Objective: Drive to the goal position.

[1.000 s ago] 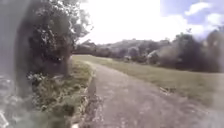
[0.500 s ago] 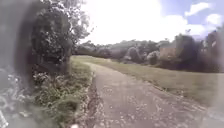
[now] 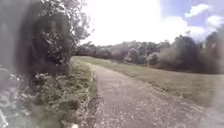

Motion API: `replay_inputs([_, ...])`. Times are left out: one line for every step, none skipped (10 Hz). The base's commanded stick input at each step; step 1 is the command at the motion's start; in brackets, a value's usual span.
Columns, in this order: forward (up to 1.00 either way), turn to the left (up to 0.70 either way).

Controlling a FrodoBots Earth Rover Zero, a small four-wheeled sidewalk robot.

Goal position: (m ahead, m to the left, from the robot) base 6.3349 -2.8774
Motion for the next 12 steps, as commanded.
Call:
replay_inputs([1.0, 0.03])
replay_inputs([1.0, 0.0])
replay_inputs([1.0, 0.0])
replay_inputs([1.0, 0.0])
replay_inputs([1.0, 0.0])
replay_inputs([1.0, 0.0])
replay_inputs([1.0, 0.0])
replay_inputs([1.0, 0.0])
replay_inputs([1.0, 0.0])
replay_inputs([1.0, 0.0])
replay_inputs([1.0, 0.0])
replay_inputs([1.0, 0.0])
